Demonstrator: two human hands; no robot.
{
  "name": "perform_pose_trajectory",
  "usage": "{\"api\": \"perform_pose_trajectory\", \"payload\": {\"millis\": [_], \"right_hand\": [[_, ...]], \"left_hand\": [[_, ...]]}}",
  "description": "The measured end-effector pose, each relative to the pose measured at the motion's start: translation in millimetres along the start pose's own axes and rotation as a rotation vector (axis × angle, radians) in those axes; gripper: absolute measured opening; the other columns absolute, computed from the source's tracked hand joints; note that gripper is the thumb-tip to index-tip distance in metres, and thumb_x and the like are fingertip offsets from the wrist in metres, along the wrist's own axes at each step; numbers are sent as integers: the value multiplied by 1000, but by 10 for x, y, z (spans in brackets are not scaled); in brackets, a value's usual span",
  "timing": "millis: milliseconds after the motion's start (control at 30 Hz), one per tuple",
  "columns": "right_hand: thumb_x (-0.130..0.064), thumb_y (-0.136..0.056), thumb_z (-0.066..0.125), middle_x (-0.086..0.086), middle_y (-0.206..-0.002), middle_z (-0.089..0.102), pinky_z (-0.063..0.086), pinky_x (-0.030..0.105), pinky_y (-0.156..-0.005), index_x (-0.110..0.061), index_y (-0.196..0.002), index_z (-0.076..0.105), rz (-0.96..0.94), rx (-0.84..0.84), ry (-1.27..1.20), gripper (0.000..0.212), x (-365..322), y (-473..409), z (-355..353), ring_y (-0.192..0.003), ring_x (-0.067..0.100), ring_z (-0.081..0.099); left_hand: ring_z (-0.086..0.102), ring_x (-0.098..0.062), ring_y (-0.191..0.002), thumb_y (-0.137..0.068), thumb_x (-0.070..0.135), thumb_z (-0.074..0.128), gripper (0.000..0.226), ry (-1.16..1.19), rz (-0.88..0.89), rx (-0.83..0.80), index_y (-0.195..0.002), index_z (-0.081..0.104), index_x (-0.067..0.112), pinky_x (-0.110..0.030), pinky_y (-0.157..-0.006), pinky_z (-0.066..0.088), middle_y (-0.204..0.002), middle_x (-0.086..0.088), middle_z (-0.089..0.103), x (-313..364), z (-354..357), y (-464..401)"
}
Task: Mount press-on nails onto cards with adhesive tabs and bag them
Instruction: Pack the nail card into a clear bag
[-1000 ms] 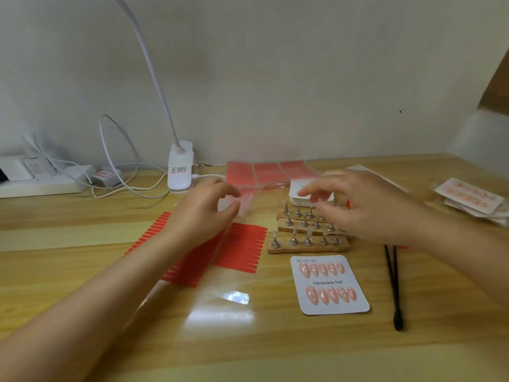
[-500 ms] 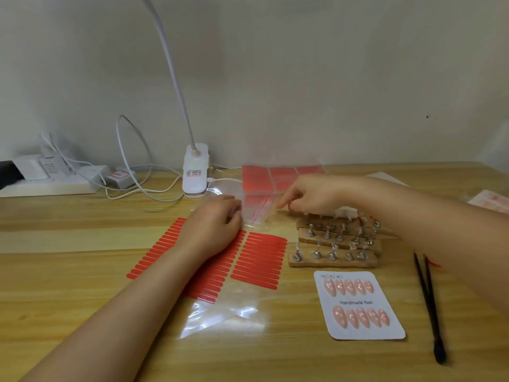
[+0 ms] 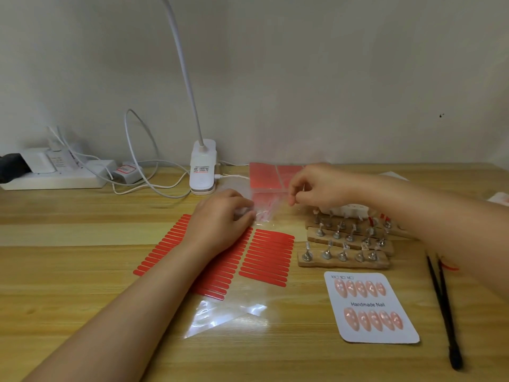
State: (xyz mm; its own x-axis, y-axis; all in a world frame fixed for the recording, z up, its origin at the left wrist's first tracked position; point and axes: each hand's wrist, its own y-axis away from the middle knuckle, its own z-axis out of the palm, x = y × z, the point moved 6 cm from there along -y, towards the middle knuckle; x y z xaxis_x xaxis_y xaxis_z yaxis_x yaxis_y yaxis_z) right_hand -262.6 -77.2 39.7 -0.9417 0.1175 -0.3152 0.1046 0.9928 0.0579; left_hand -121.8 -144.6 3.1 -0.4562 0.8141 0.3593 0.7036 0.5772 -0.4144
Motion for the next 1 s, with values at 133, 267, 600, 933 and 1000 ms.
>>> {"api": "perform_pose_trajectory", "payload": {"millis": [133,267,600,933,1000], "right_hand": [[-13,-86,52,-7,-91,62,37,21,-60,-30,-80,58,-38,62,26,19,3,1,-28,-67,-1,47],[-30,-83,62,-13,-112,45,33,24,-87,-31,-126,50,-115,196,172,44,-5,20,-89,-98,1,38],[-22,-84,66,-10,-87,67,43,12,-76,-25,-87,68,-189,410,-140,5,-216,241,-243,-81,-2,59],[-32,-76,62,-5,-75,72,54,15,-65,-23,-90,68,-68,342,-670,18,-227,950,-267,-65,9,68],[-42,-69,57,-8,-75,72,54,15,-64,-29,-92,67,-43,358,-678,28,-210,1113,-252,-65,7,67]], "left_hand": [[59,-18,-97,-89,27,58,21,40,-1,31,-102,72,19,-33,-83,45,-106,1,65,9,-37,-16],[55,-10,-96,-89,27,59,21,215,-40,74,-98,71,12,-23,-84,39,-98,5,66,2,-142,-78],[62,5,-83,-80,54,47,43,491,20,-188,-100,69,23,-10,-79,43,-88,13,69,337,-454,-106],[69,-12,-66,-71,21,68,14,536,135,-314,-82,70,12,-13,-63,52,-69,-2,72,694,-686,-22],[69,-14,-66,-71,23,66,11,534,166,-368,-79,70,15,-16,-64,53,-71,0,72,761,-694,16]]}}
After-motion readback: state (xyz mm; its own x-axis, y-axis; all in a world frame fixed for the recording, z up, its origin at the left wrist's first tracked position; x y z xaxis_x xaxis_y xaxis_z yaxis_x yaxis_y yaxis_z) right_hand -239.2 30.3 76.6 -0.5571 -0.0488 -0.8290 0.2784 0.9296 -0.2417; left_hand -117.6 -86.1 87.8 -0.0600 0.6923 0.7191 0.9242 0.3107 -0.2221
